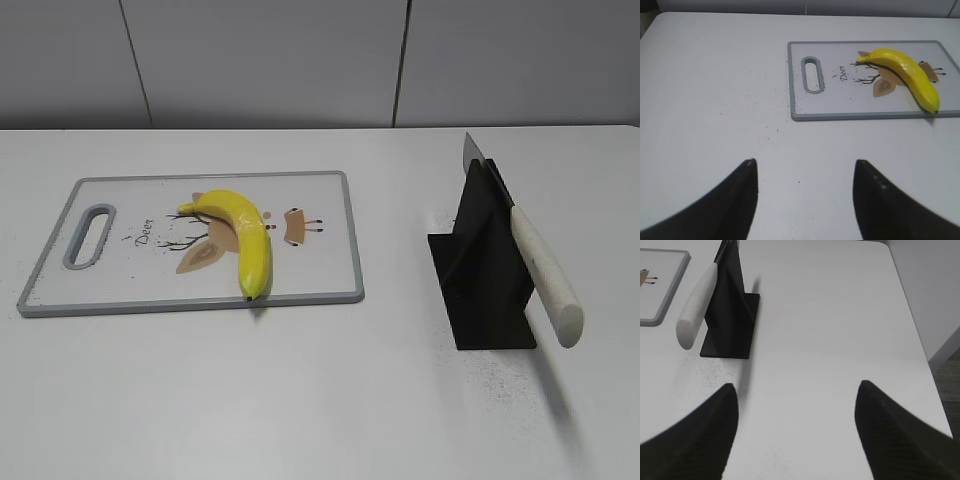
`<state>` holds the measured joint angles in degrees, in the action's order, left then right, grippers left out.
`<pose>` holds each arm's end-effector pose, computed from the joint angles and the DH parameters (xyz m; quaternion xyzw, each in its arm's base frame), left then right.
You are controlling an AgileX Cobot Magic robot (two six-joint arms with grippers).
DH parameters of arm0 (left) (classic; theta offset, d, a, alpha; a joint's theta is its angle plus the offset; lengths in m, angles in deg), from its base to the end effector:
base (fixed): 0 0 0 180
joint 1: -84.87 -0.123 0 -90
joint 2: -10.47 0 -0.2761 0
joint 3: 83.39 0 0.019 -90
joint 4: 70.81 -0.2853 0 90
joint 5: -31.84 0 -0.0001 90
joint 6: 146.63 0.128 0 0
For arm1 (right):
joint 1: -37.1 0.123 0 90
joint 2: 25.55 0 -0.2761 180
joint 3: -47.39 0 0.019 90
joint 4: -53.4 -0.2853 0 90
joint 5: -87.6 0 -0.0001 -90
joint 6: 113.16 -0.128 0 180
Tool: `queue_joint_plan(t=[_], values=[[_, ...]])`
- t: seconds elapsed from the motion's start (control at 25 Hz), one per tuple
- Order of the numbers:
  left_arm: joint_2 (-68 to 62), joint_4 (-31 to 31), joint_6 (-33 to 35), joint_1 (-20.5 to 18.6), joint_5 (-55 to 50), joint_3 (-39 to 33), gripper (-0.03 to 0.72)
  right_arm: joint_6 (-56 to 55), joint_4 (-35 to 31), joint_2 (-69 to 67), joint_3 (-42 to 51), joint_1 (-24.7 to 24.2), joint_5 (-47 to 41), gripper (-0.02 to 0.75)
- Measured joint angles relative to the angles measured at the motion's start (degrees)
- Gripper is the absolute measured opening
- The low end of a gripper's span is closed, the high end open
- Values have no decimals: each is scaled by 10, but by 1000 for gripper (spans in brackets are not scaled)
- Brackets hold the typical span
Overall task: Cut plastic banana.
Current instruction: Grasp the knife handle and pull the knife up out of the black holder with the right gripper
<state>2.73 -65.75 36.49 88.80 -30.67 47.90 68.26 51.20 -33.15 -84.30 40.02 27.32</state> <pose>0.0645 -0.0145 0.2720 0.0552 0.8588 -0.0477 0.5070 0.0664 0.0077 0.2786 -0.0329 0.8481 0.0261 0.5281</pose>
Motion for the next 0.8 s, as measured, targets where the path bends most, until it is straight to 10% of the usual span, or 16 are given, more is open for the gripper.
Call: queue_joint_plan(t=[0.8], values=[[0, 0, 0, 0, 0, 0, 576, 0, 0, 0, 0, 0, 0, 581]])
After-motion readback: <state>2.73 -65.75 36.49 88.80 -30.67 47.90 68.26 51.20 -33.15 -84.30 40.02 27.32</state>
